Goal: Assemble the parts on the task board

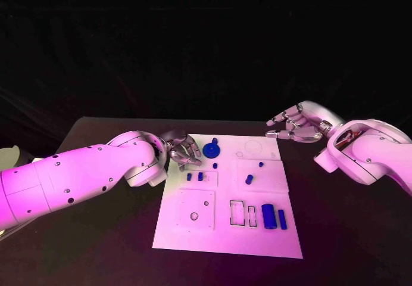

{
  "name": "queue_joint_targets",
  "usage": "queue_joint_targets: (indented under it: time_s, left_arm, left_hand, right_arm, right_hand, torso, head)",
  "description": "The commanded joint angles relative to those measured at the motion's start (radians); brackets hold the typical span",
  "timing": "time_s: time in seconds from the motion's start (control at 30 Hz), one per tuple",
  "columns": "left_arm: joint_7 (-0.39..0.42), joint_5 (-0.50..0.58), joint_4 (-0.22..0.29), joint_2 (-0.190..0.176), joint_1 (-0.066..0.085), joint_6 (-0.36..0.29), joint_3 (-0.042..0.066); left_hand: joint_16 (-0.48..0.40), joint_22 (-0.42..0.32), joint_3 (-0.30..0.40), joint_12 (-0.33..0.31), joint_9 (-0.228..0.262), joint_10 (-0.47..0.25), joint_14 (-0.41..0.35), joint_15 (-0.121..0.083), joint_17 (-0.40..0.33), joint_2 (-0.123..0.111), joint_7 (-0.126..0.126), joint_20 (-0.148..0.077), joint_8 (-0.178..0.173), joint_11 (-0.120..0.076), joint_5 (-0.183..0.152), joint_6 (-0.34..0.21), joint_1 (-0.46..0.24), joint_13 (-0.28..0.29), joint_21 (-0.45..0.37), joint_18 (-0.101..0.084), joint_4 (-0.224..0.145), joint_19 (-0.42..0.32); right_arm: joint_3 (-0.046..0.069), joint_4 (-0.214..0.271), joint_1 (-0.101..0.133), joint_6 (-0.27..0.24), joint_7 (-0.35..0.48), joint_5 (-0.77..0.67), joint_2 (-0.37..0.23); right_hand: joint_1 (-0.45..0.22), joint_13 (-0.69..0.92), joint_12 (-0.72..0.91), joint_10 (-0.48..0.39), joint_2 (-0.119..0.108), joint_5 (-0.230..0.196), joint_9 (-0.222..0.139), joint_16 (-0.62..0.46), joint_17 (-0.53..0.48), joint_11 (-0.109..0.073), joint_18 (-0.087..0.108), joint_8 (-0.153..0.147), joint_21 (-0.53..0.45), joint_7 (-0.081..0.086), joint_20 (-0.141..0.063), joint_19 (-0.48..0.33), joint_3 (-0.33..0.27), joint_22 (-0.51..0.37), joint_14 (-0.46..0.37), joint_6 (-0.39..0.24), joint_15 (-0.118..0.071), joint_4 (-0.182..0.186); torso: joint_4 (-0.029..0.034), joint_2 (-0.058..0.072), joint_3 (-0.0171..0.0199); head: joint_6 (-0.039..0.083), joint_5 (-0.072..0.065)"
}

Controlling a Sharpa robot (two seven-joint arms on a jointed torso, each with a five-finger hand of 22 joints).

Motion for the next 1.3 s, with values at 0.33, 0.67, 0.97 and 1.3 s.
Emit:
queue_joint_targets:
  time_s: [0.33,0.67,0.97,1.3]
  left_arm:
    - [0.23,-0.437,-0.052,0.093,0.0,-0.035,-0.018]
    - [0.196,-0.522,-0.1,0.159,-0.001,0.019,-0.025]
    - [0.146,-0.549,-0.136,0.196,-0.001,0.071,-0.026]
    - [0.111,-0.555,-0.162,0.217,-0.012,0.111,-0.026]
  left_hand:
    - [-0.005,-0.089,0.034,-0.184,-0.196,0.073,0.109,-0.008,-0.057,-0.104,-0.029,-0.004,-0.181,-0.001,-0.011,0.183,-0.012,-0.277,-0.092,0.012,0.018,0.123]
    - [0.396,0.338,0.051,-0.243,-0.267,0.156,0.319,-0.028,0.31,-0.099,-0.047,-0.024,-0.271,-0.018,-0.009,0.294,-0.006,-0.401,0.338,-0.062,0.023,0.344]
    - [0.472,0.477,0.062,-0.301,-0.294,0.205,0.355,-0.042,0.389,-0.107,-0.055,-0.038,-0.336,-0.027,-0.009,0.329,-0.017,-0.464,0.472,-0.082,0.027,0.383]
    - [0.465,0.425,0.067,-0.328,-0.302,0.202,0.354,-0.049,0.374,-0.106,-0.054,-0.044,-0.36,-0.025,-0.009,0.327,-0.017,-0.484,0.425,-0.07,0.025,0.376]
  right_arm:
    - [0.0,-0.002,-0.001,0.01,0.004,-0.005,0.007]
    - [0.0,-0.002,-0.002,0.014,0.006,-0.004,0.01]
    - [0.0,-0.001,-0.002,0.014,0.007,-0.004,0.012]
    - [0.0,-0.001,-0.002,0.014,0.008,-0.004,0.014]
  right_hand:
    - [0.0,-0.003,-0.008,-0.008,0.009,0.008,-0.001,-0.007,0.132,0.0,-0.007,0.002,0.002,-0.001,0.008,0.105,-0.005,0.263,0.077,-0.008,0.006,0.002]
    - [0.001,-0.004,-0.009,-0.008,0.011,0.01,-0.001,-0.006,0.133,0.0,-0.007,0.002,0.002,-0.001,0.008,0.105,-0.006,0.263,0.078,-0.008,0.006,0.002]
    - [0.001,-0.004,-0.009,-0.008,0.011,0.01,-0.001,-0.006,0.133,0.0,-0.007,0.002,0.002,-0.001,0.008,0.105,-0.006,0.263,0.078,-0.008,0.006,0.002]
    - [0.001,-0.003,-0.008,-0.008,0.014,0.012,-0.001,-0.006,0.133,0.0,-0.007,0.002,0.002,0.0,0.008,0.105,-0.007,0.263,0.078,-0.008,0.006,0.002]
  torso:
    - [-0.0009,0.001,0.0004]
    - [-0.0019,0.002,-0.0014]
    - [-0.0017,0.003,-0.0001]
    - [-0.0037,0.003,-0.0003]
  head:
    - [0.005,-0.007]
    - [0.006,-0.01]
    - [0.003,-0.008]
    - [-0.001,-0.009]
